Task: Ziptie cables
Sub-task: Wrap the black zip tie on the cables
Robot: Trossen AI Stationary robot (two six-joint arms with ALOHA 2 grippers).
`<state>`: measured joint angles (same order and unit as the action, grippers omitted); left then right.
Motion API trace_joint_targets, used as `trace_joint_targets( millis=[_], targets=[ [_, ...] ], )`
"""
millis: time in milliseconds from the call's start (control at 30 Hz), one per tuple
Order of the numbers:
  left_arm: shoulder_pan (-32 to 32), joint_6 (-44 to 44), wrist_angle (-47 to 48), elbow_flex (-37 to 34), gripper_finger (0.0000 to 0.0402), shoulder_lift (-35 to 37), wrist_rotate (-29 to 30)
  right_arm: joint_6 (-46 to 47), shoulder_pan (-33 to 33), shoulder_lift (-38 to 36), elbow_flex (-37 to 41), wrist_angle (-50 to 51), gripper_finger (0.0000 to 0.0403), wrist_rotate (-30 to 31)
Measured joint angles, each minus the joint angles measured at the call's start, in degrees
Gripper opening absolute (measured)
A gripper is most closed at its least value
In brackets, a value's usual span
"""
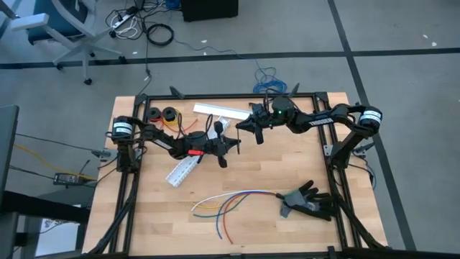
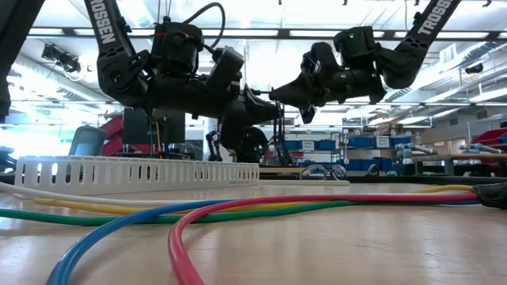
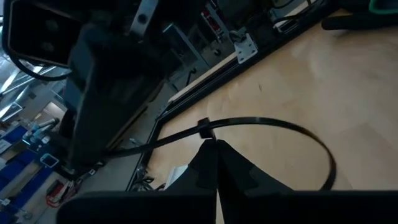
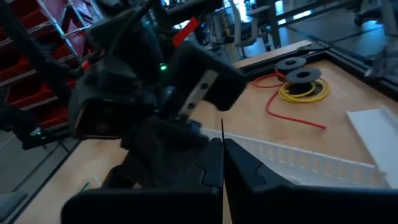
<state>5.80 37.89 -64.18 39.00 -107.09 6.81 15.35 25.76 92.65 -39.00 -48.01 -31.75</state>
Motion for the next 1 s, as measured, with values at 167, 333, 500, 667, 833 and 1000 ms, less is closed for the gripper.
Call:
trace_joint_targets(
  millis=[167,333,500,667,833,1000],
  targets=[
    [0.0,0.0,0.1,0.0,0.0003,0.0,0.0,0.0,0.6,0.0,0.0,0.0,0.0000,0.3],
    [-0.2,-0.3,1.6,0.0,0.0003,0.0,0.0,0.0,1.1,0.0,0.0,0.1,0.0000,0.8],
    [-0.9,-0.6,2.6,0.0,0.0003,0.0,0.0,1.0,1.4,0.0,0.0,0.1,0.0000,0.8],
    [-1.1,-1.0,2.7,0.0,0.0003,0.0,-0.3,1.7,1.4,0.0,0.0,0.1,0.0006,-6.0],
    [-1.8,-3.8,3.0,-1.4,0.0003,0.7,0.0,2.5,0.6,0.0,0.0,0.9,0.0049,-9.7],
    [-3.3,-4.1,3.4,-4.9,0.0003,5.6,4.2,2.7,-0.7,0.0,0.0,2.6,0.0103,-10.0]
  ],
)
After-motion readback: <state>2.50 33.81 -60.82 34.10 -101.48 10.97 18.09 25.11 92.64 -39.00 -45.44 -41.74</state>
